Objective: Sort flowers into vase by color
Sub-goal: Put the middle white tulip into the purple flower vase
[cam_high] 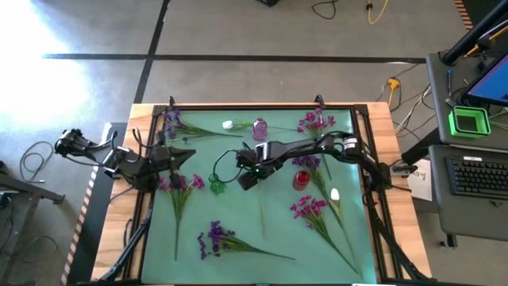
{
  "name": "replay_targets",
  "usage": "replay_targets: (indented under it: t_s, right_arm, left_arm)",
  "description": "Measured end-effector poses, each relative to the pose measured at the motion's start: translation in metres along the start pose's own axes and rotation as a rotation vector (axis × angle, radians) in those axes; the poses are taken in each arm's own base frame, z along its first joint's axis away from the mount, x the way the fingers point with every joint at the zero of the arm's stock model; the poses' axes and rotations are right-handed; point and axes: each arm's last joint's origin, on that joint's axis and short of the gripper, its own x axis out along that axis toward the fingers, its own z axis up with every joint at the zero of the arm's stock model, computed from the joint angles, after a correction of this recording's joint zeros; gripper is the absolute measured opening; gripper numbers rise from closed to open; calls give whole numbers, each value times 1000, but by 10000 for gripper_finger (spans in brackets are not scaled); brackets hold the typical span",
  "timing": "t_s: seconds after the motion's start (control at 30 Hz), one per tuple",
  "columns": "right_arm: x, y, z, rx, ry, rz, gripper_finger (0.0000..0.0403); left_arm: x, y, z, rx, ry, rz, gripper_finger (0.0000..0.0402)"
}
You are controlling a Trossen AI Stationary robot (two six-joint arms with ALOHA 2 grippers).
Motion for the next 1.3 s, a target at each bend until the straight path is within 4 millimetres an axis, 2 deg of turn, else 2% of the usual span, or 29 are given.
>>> replay_targets:
  t_s: [0.13, 0.43, 0.7, 0.8, 0.97, 1.2, 1.3]
  right_arm:
    - [6, 0, 1, 2, 10, -13, 164]
    - [6, -1, 2, -4, -30, -57, 24]
    - [-2, 1, 2, -17, -53, -45, 16]
    - [-19, 5, 1, -52, -83, -11, 14]
    - [-69, 10, 2, -143, -191, 66, 13]
    - [-140, 16, 20, -365, -569, 233, 13]
    - [-161, 11, 30, -457, -738, 281, 13]
  left_arm:
    - [0, 0, 0, 2, 2, 0, 0]
    - [2, -2, -4, 10, 13, 1, 0]
    - [4, -4, -5, 21, 24, 1, 0]
    - [4, -4, -6, 9, 26, 1, 0]
    - [5, -5, -6, 1, 29, 2, 0]
    - [7, -8, -2, -33, 4, 1, 0]
    - [8, -8, -3, -63, 7, 1, 0]
